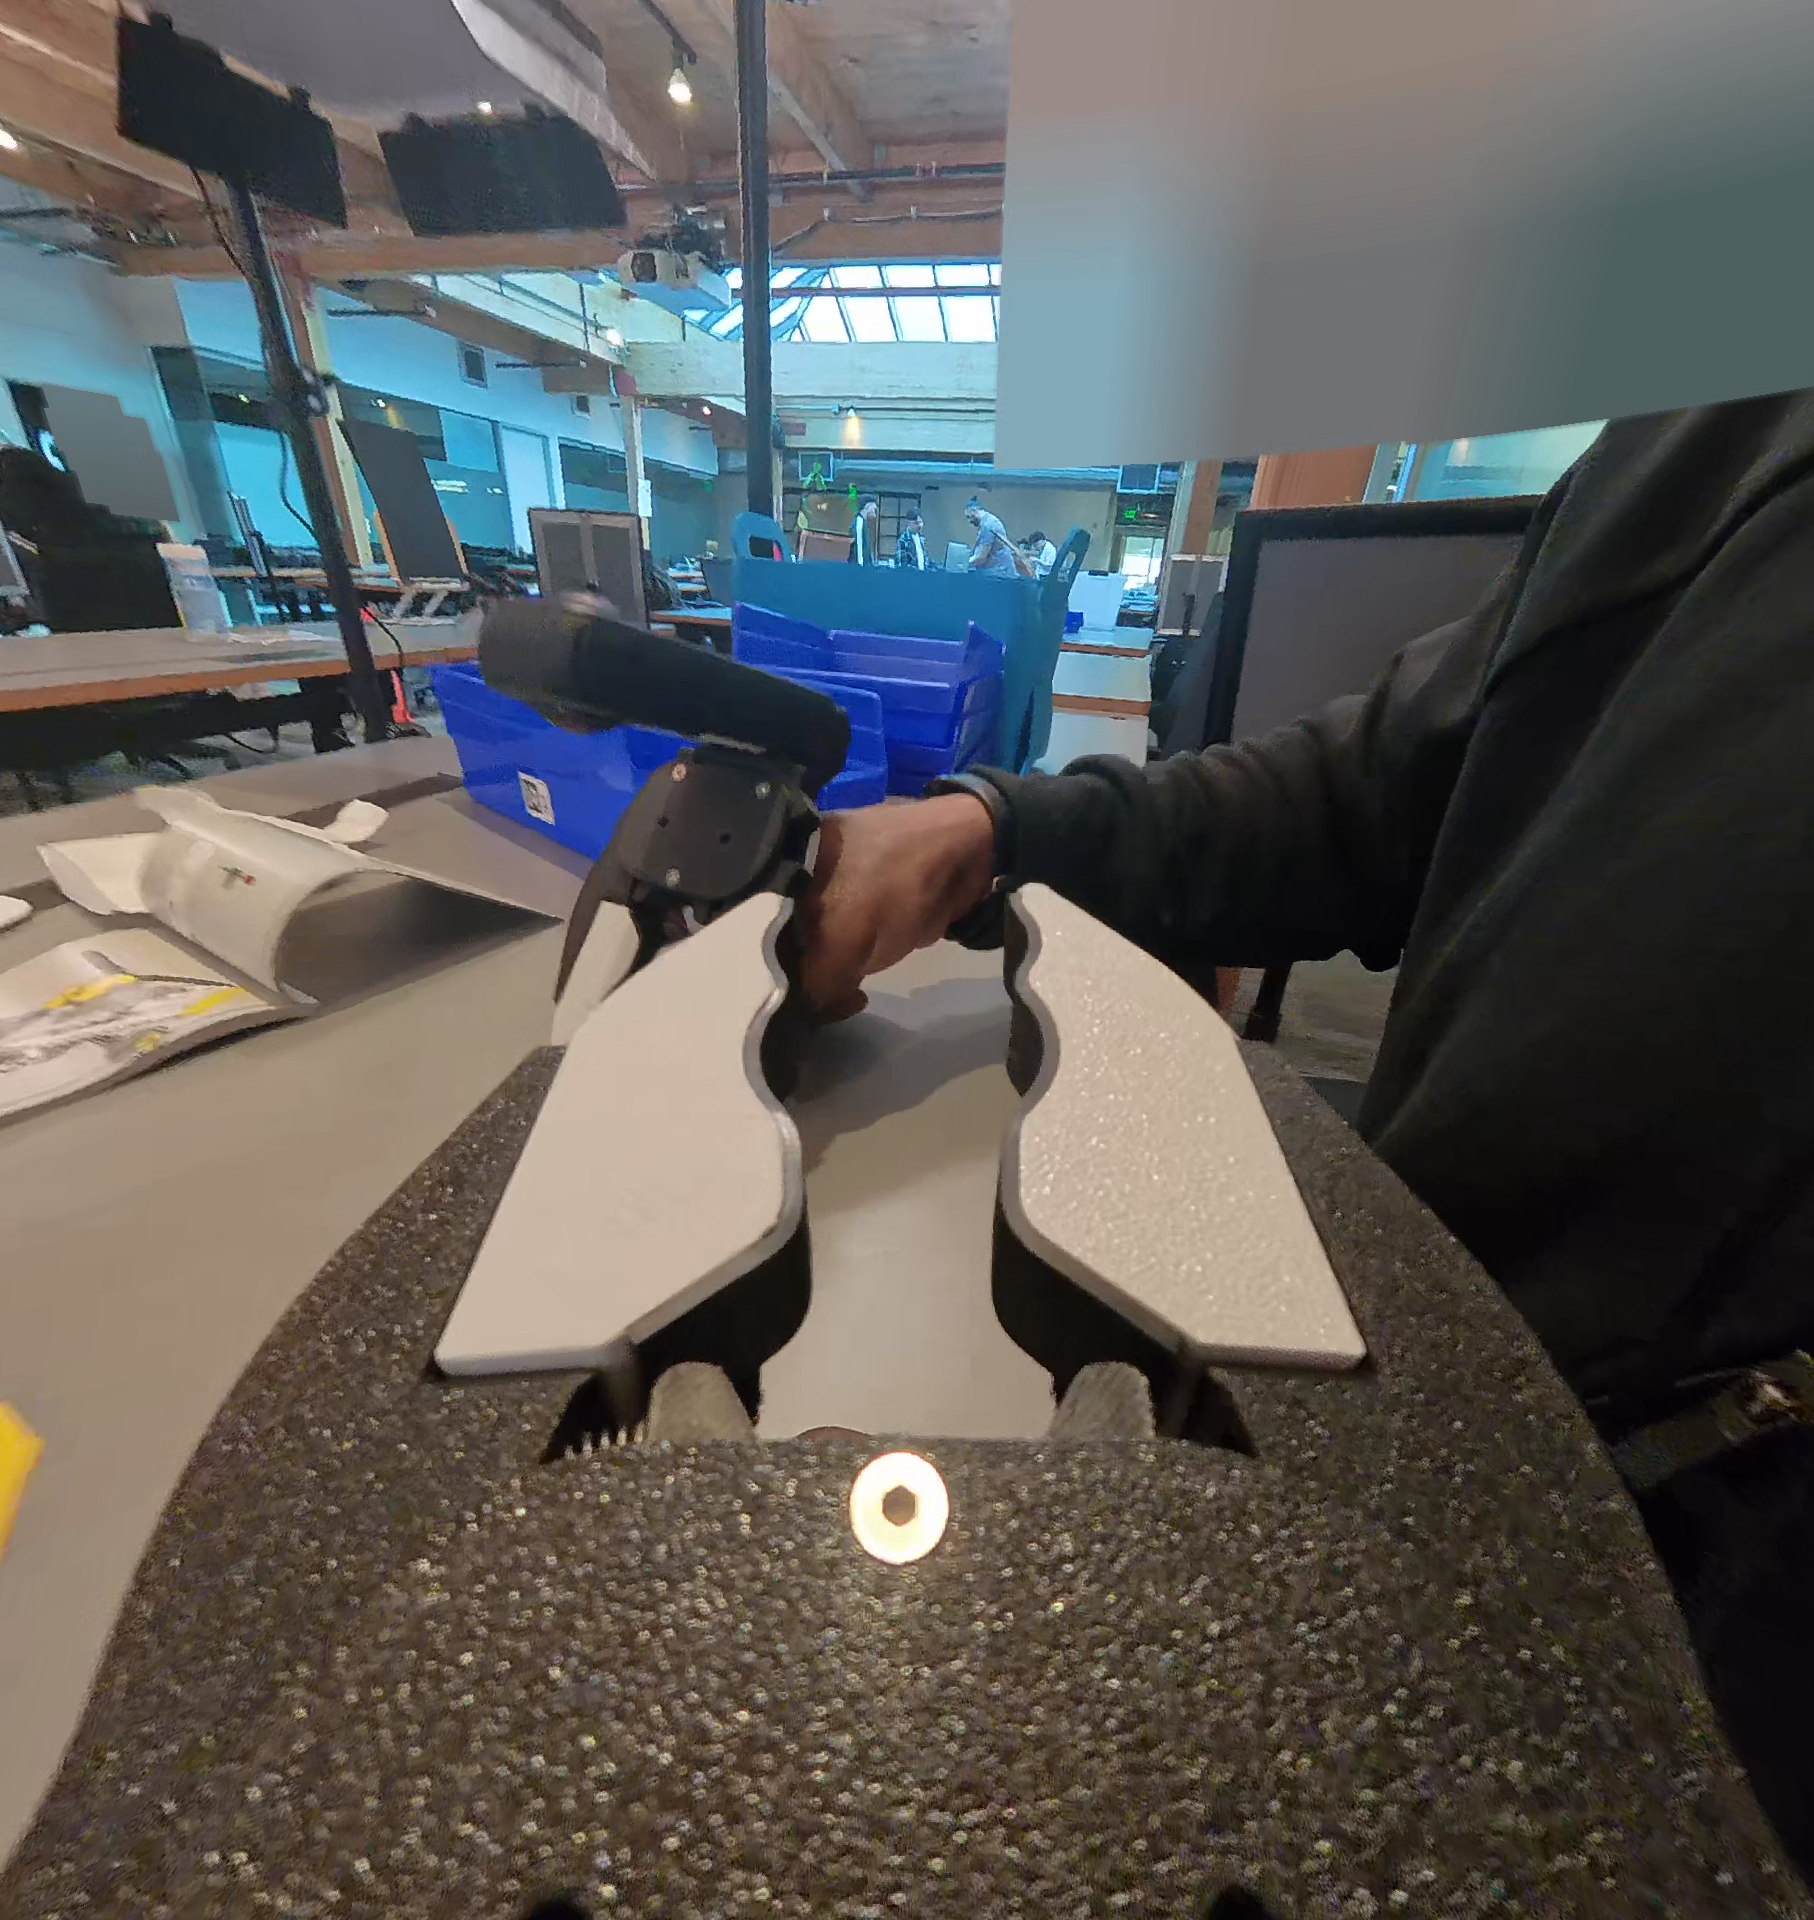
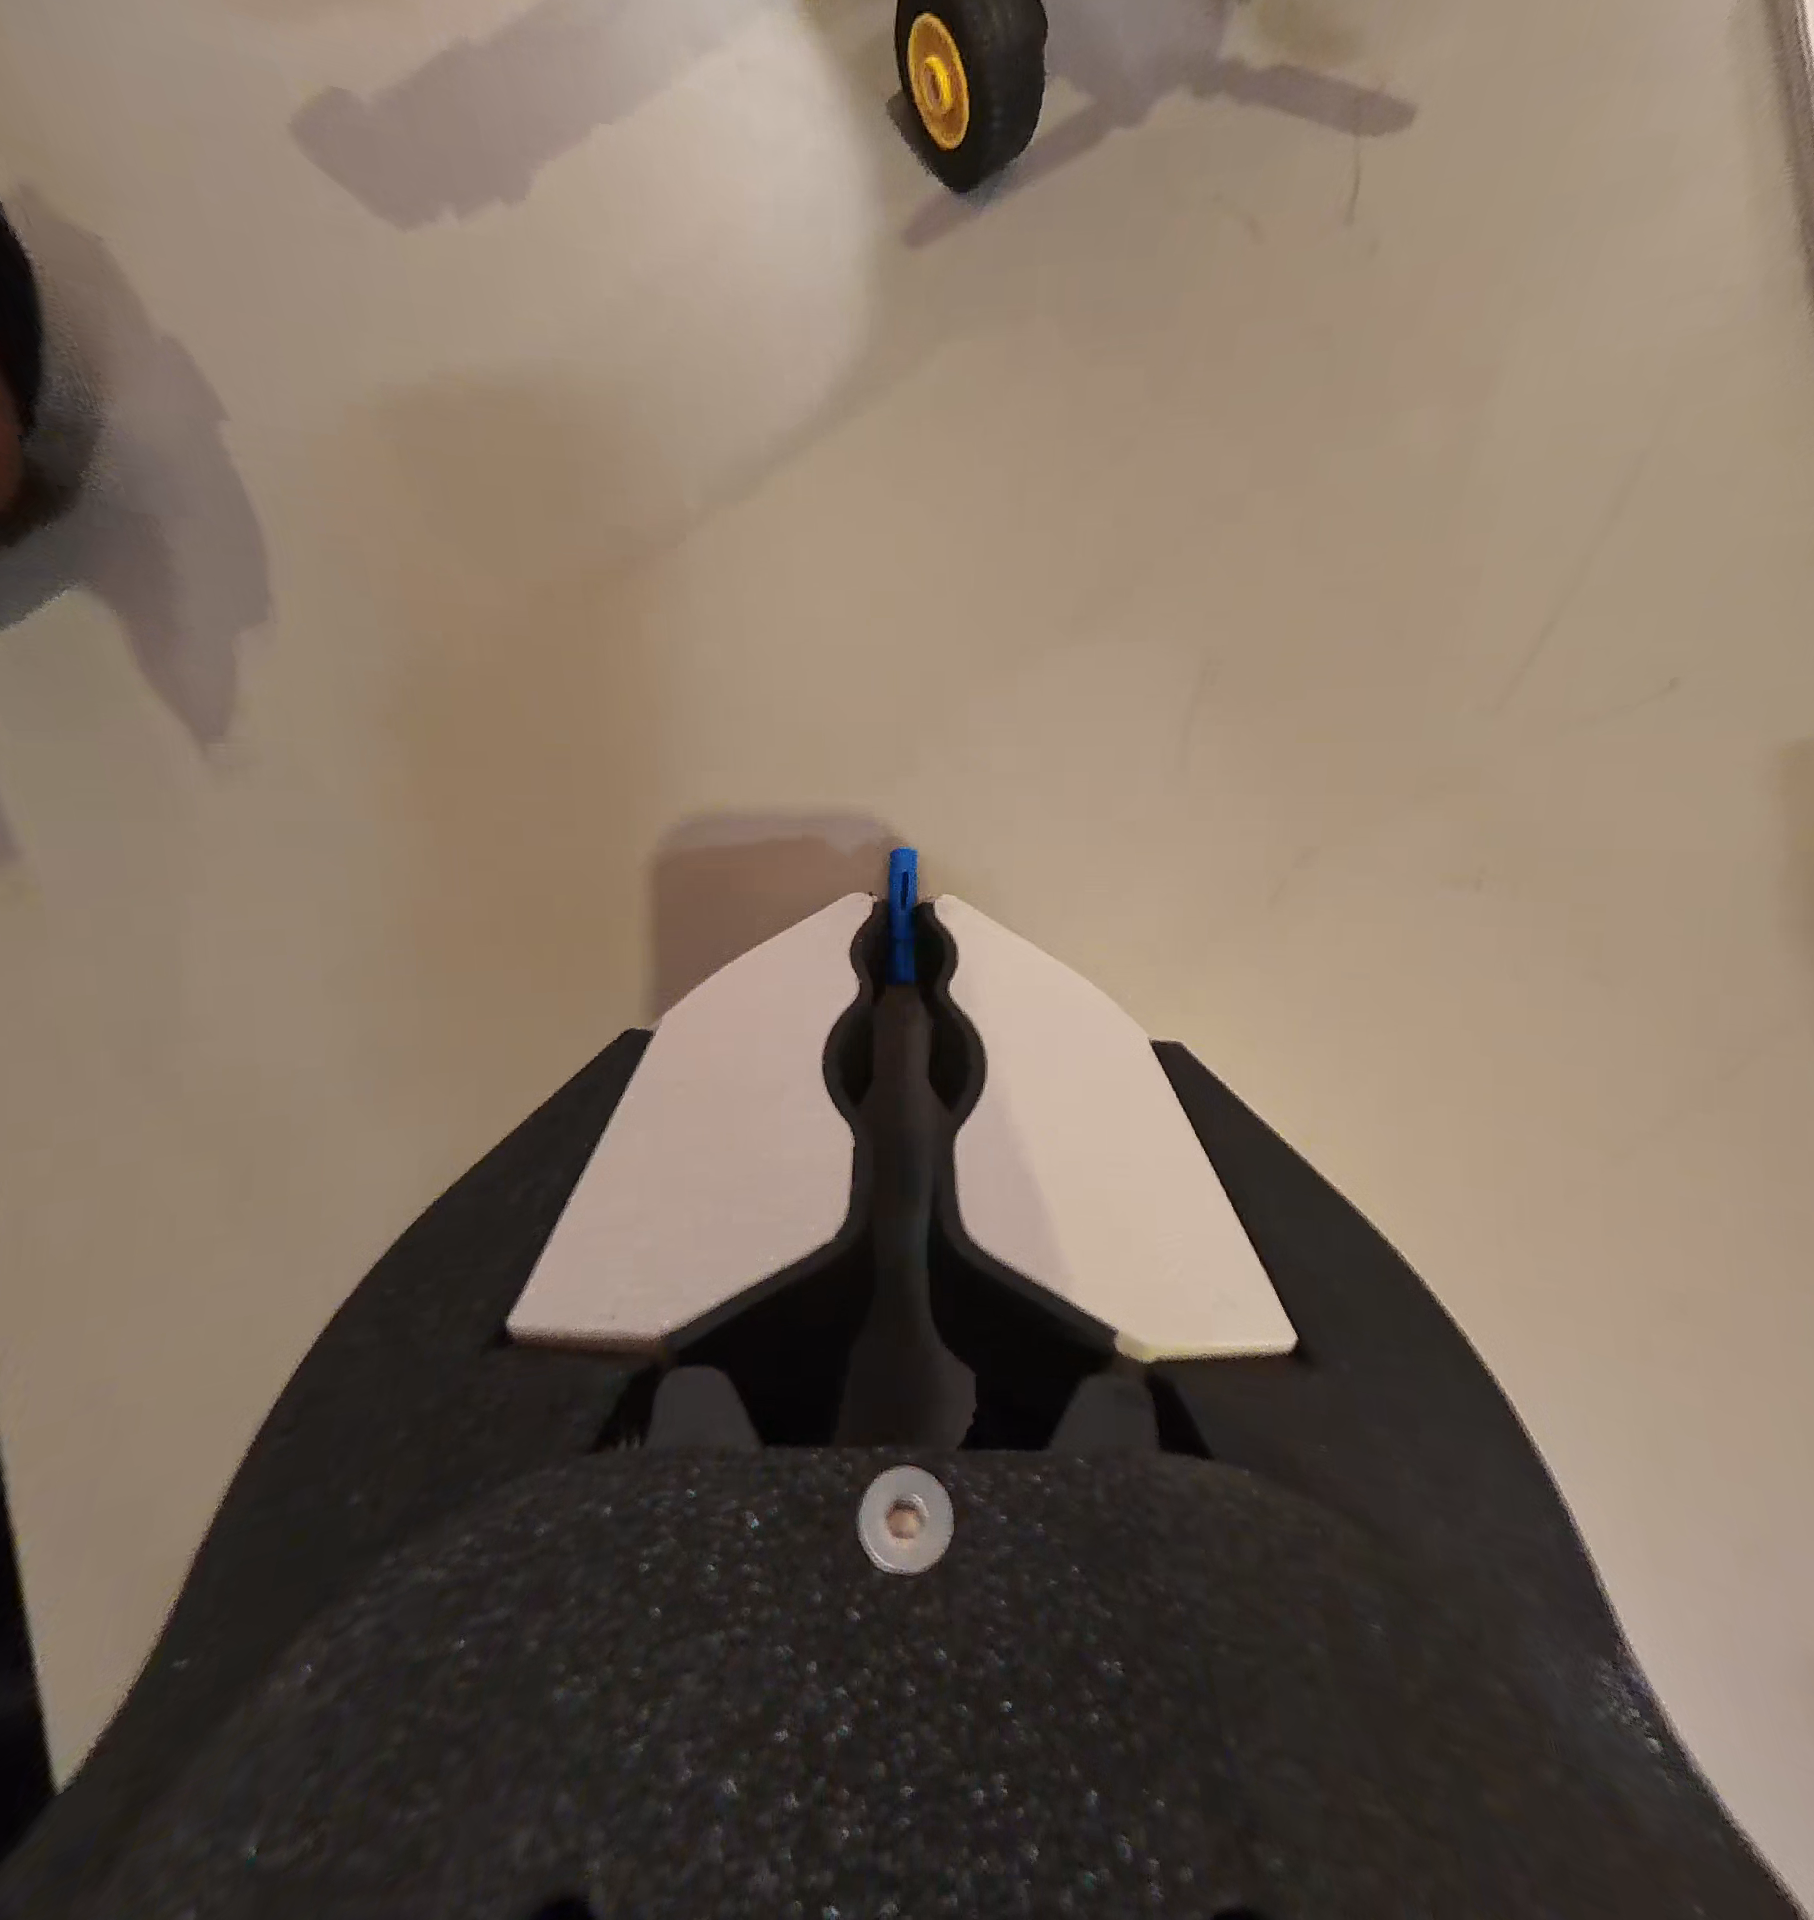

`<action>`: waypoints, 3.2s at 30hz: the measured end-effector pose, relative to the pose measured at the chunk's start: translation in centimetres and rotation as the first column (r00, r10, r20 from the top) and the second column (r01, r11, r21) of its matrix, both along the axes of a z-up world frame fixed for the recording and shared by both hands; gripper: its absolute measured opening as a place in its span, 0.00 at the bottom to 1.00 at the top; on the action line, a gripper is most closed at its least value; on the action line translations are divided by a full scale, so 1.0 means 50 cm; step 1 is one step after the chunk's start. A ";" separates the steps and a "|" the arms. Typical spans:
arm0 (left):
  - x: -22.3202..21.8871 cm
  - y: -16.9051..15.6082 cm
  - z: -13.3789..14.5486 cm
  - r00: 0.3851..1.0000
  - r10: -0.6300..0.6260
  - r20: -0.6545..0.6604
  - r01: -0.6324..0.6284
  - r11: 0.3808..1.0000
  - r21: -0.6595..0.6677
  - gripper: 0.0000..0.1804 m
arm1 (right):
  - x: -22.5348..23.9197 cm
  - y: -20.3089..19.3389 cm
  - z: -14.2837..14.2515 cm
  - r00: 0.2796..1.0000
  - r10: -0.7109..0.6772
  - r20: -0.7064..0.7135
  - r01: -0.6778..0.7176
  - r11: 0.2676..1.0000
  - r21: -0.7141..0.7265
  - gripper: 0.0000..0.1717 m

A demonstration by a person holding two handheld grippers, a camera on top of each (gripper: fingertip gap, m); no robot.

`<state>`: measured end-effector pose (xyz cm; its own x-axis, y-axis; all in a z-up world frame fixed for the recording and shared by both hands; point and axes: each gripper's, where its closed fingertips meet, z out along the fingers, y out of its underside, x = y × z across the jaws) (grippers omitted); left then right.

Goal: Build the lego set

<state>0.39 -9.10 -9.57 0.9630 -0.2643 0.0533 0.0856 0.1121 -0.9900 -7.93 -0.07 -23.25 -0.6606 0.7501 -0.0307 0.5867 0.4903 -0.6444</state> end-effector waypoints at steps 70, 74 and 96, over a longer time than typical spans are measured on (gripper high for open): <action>-0.537 -0.177 -0.196 0.868 0.364 -0.338 -0.494 0.705 -0.508 0.22 | -0.152 0.012 0.041 0.997 0.042 0.057 -0.019 0.935 -0.353 0.02; -0.537 -0.177 -0.196 0.867 0.364 -0.341 -0.495 0.704 -0.509 0.22 | -0.153 0.013 0.039 0.997 0.036 0.063 -0.011 0.937 -0.350 0.02; -0.485 -0.113 -0.201 0.635 0.647 -0.421 -0.758 0.420 -0.498 0.23 | -0.144 0.030 0.048 1.000 -0.024 0.012 0.026 0.941 -0.336 0.02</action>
<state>-23.88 -14.75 -19.60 0.8045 0.5463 -0.2333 0.1135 -0.5269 -0.8423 -15.11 1.44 -20.85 -0.6406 0.7114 -0.2889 0.6014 0.2310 -0.7648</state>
